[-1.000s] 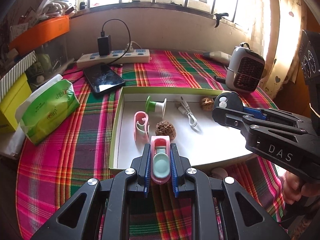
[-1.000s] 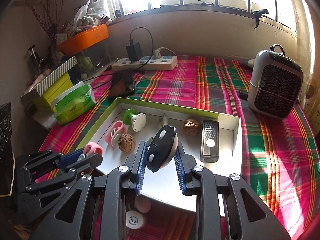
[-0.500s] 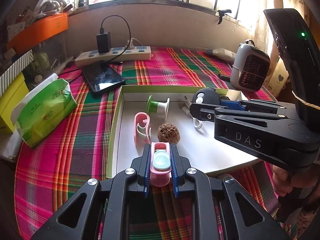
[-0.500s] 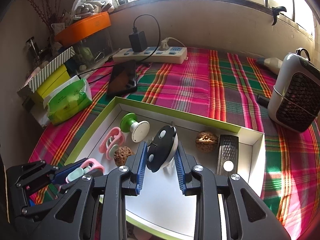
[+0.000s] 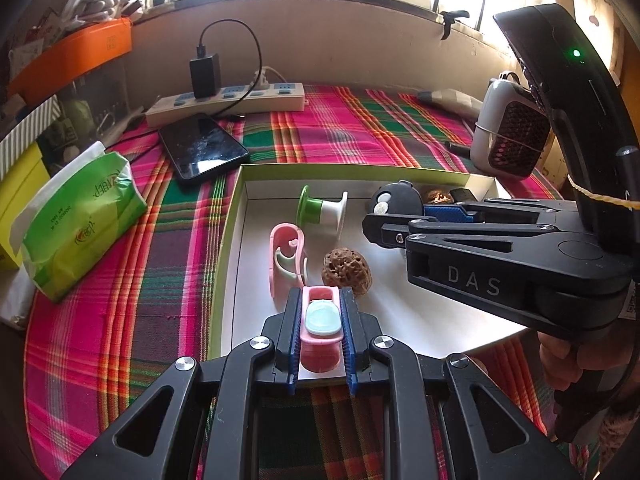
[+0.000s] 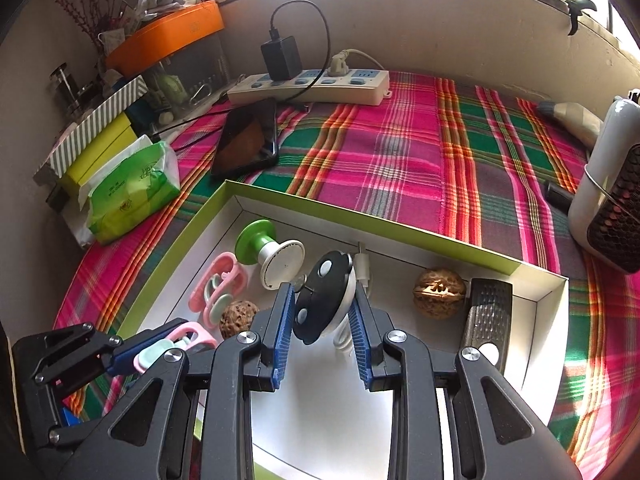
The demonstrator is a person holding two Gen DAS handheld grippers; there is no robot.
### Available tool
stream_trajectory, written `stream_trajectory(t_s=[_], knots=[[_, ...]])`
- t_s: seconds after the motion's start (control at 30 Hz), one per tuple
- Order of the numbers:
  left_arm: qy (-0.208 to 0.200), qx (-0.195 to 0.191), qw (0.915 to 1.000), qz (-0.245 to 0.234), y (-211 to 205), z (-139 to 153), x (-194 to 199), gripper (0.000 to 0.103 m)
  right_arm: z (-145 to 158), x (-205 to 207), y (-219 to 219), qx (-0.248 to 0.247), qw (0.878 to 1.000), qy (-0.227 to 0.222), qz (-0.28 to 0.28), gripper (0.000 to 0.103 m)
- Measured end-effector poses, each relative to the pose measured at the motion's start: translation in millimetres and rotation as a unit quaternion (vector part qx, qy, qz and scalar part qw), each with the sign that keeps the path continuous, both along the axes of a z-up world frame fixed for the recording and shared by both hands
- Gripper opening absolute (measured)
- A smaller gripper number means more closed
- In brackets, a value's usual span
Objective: Organize objects
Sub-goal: 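Lower the black round object into the box while the left tool lowers the pink case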
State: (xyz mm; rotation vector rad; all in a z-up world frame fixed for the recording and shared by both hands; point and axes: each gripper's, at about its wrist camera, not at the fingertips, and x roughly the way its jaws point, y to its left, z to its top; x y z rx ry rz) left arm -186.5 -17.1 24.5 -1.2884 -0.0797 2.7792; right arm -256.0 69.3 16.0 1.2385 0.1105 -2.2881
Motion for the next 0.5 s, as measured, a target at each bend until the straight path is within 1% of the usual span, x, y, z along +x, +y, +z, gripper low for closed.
stream_trajectory(t_s=[0.2, 0.5], knots=[[-0.005, 0.003, 1.0000, 0.000, -0.7, -4.2, -5.4, 0.016, -2.5, -4.9, -6.1, 0.007, 1.000, -0.004, 0.008, 0.029], [-0.005, -0.006, 1.0000, 0.003, -2.2, -7.1, -9.3, 0.016, -2.6, -8.5, -9.8, 0.013, 1.000, 0.003, 0.009, 0.029]])
